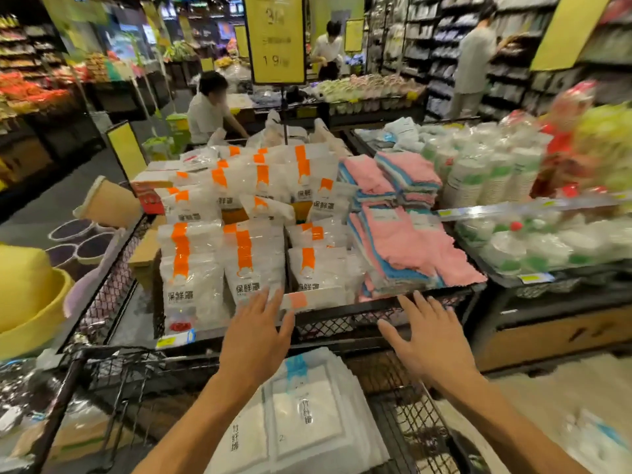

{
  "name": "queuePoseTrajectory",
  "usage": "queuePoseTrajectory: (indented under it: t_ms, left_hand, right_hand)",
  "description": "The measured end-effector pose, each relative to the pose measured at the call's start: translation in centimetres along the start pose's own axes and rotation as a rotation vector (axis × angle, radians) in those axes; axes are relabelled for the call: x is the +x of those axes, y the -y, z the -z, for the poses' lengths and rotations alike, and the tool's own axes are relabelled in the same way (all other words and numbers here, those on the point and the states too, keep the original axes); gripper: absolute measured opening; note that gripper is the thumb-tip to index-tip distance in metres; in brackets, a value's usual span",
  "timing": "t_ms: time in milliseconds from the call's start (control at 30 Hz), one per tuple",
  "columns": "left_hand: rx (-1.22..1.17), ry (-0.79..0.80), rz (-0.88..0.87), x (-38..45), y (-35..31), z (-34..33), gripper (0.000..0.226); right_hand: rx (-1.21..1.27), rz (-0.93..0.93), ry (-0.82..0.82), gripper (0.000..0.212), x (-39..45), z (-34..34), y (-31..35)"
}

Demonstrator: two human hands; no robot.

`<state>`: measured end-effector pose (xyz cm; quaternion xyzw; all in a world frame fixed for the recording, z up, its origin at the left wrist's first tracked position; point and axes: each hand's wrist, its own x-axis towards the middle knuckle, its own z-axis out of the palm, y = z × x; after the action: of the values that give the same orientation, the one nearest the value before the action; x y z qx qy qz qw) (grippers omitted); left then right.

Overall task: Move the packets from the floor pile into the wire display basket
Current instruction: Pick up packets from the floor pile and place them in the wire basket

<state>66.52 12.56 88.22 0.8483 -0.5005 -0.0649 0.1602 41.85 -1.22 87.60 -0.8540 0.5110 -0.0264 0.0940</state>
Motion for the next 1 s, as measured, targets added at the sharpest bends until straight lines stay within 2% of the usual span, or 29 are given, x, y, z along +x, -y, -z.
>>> queuePoseTrajectory:
  t_ms: [100,300,400,433,533,600,733,1000]
  left_hand:
    - [0.009,0.024,-0.152,0.9,-3.3,-0.8,0.076]
    - [-0.073,0.133,-0.432,0.2,-12.5,-4.6,0.064]
    - [-0.089,0.191,-0.536,-1.7,-17.8,-6.4,0.063]
    - [-0.09,0.202,-0.567,-2.3,-19.5,-7.0,0.064]
    - [-0.093,0.222,-0.669,-4.1,-25.0,-8.0,0.068]
    - [-0.101,0.252,-0.714,-5.1,-28.6,-9.0,0.064]
    - [-0.082,0.293,-0.798,-6.7,-36.3,-11.7,0.065]
    - [-0.081,0.356,-0.853,-10.3,-50.0,-18.4,0.065]
  right_hand:
    - [0.02,-0.149,-0.051,0.095,-3.5,1.7,-3.3]
    - [0.026,-0.454,-0.141,0.099,-13.2,3.6,-10.5]
    - [-0.027,-0.555,-0.178,0.119,-18.0,4.3,-14.3]
    - [-0.023,-0.589,-0.189,0.119,-19.4,4.4,-15.6]
    - [0.04,-0.682,-0.211,0.089,-23.5,5.4,-19.2]
    - [0.025,-0.739,-0.247,0.08,-25.8,5.6,-22.1]
    - [0.049,-0.858,-0.242,0.082,-29.2,5.7,-29.1]
    - [0.093,-1.029,-0.259,0.085,-35.3,5.9,-43.1]
